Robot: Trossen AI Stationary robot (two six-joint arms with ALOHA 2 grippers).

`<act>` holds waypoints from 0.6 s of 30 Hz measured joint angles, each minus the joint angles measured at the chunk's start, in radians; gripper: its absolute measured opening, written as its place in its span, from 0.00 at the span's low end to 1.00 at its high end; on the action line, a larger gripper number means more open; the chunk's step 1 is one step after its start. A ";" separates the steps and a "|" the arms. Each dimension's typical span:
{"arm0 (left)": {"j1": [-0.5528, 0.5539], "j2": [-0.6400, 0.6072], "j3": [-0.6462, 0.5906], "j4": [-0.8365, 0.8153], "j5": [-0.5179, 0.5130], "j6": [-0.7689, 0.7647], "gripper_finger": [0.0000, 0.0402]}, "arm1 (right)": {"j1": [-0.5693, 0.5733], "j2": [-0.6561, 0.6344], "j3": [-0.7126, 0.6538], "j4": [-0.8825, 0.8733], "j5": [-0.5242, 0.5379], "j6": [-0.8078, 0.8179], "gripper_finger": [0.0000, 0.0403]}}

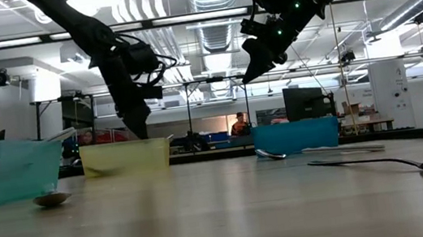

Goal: Sort silverware by color (type)
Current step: Put the black spoon into the yellow bin

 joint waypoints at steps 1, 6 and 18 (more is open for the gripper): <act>0.001 0.000 -0.002 0.004 0.030 0.009 0.09 | 0.000 0.000 0.000 0.000 0.000 0.000 0.03; 0.012 0.000 -0.009 0.039 0.119 0.075 0.12 | 0.000 0.000 0.000 0.000 0.000 0.000 0.03; 0.064 0.002 -0.055 0.130 0.132 0.089 0.38 | 0.000 0.000 0.000 -0.001 0.000 -0.003 0.03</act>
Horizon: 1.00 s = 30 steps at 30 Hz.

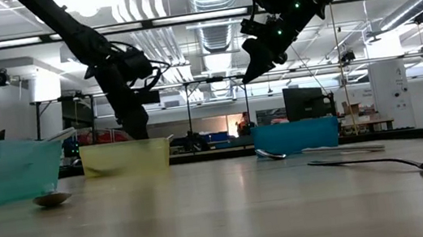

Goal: Sort silverware by color (type)
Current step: Put the black spoon into the yellow bin

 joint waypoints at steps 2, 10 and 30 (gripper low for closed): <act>-0.002 0.001 -0.016 0.009 0.010 -0.001 0.40 | 0.000 0.000 0.000 0.000 0.000 0.000 0.03; -0.001 0.002 -0.072 0.084 0.018 -0.036 0.40 | -0.003 0.000 0.000 0.000 0.000 0.000 0.03; -0.002 0.002 -0.100 0.108 0.009 -0.058 0.24 | -0.003 0.000 0.000 0.000 0.000 0.000 0.03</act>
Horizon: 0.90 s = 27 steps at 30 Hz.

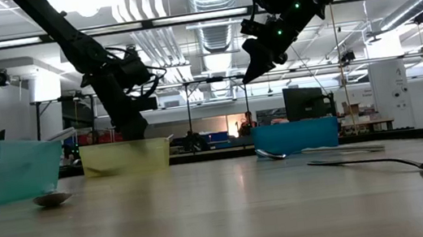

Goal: Sort silverware by color (type)
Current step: Put the black spoon into the yellow bin

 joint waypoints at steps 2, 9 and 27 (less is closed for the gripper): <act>0.000 0.000 0.000 0.001 0.000 -0.003 0.21 | 0.000 0.000 0.000 0.000 0.000 0.000 0.03; 0.000 0.000 0.000 0.000 -0.015 -0.019 0.14 | 0.000 0.000 0.000 0.000 0.000 0.000 0.03; 0.000 -0.004 0.008 -0.022 -0.017 -0.040 0.01 | 0.000 0.000 0.000 0.000 0.000 -0.001 0.03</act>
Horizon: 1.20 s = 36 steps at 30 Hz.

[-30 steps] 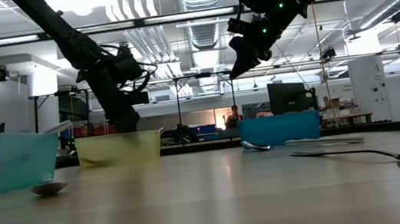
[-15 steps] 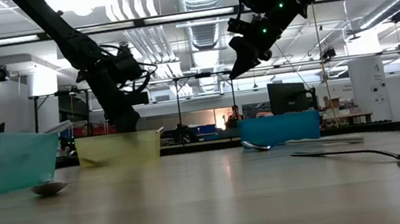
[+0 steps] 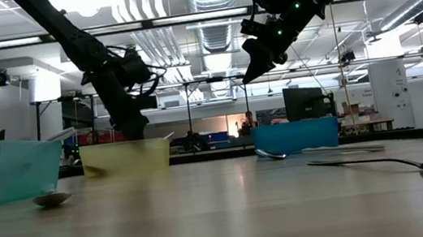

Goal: Sort silverware by color (type)
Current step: Put the black spoon into the yellow bin

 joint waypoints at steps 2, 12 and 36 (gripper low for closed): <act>0.000 -0.002 0.015 -0.015 0.000 -0.006 0.00 | 0.000 0.000 0.000 0.000 0.000 0.000 0.03; 0.000 -0.006 0.109 -0.186 0.001 -0.006 0.00 | 0.000 0.000 0.000 0.000 0.000 0.000 0.03; -0.001 -0.006 0.126 -0.347 0.005 -0.076 0.07 | 0.000 0.000 0.000 0.000 0.000 0.000 0.03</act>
